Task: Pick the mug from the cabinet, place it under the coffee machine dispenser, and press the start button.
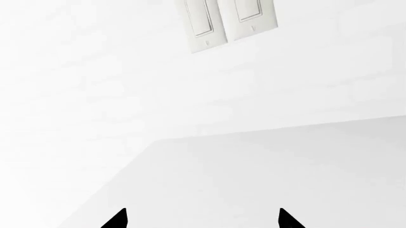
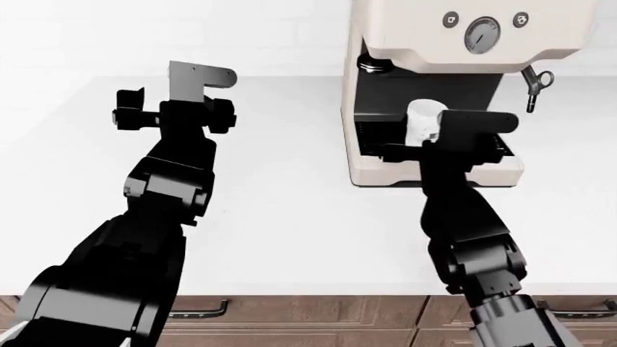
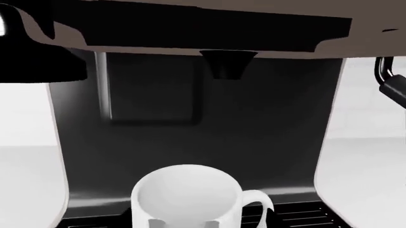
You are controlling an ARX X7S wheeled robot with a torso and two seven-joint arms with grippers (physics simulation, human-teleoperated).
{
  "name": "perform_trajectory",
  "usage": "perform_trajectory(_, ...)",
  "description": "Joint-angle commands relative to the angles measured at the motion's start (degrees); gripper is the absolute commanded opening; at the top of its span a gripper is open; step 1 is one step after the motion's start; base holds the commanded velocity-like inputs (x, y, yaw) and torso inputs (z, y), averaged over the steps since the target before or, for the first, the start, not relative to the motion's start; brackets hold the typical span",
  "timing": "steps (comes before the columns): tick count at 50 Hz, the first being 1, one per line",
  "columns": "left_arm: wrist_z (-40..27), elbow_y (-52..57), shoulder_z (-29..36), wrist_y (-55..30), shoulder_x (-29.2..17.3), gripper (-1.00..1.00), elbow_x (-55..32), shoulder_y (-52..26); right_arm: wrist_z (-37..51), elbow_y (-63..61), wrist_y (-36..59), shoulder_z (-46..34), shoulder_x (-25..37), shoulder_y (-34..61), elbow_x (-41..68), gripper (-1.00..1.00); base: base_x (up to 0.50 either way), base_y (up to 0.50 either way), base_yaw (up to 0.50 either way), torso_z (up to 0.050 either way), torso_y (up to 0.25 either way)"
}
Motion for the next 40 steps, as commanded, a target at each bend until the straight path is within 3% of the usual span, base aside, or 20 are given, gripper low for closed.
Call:
perform_trajectory(1, -0.1, 0.0, 0.0, 0.1, 0.0, 1.00, 0.0, 0.0, 1.8, -9.6, 4.8, 0.2, 2.7, -2.7, 1.5, 1.00, 0.00, 0.00, 0.00, 0.000, 0.000)
perform_trajectory(13, -0.1, 0.0, 0.0, 0.0, 0.0, 1.00, 0.0, 0.0, 2.9, -15.5, 7.5, 0.0, 3.9, -5.3, 2.8, 1.00, 0.00, 0.00, 0.00, 0.000, 0.000)
perform_trajectory(40, -0.6, 0.0, 0.3, 0.3, 0.0, 1.00, 0.0, 0.0, 12.4, -52.6, 20.4, 5.9, 14.4, -17.7, 14.0, 1.00, 0.00, 0.00, 0.00, 0.000, 0.000)
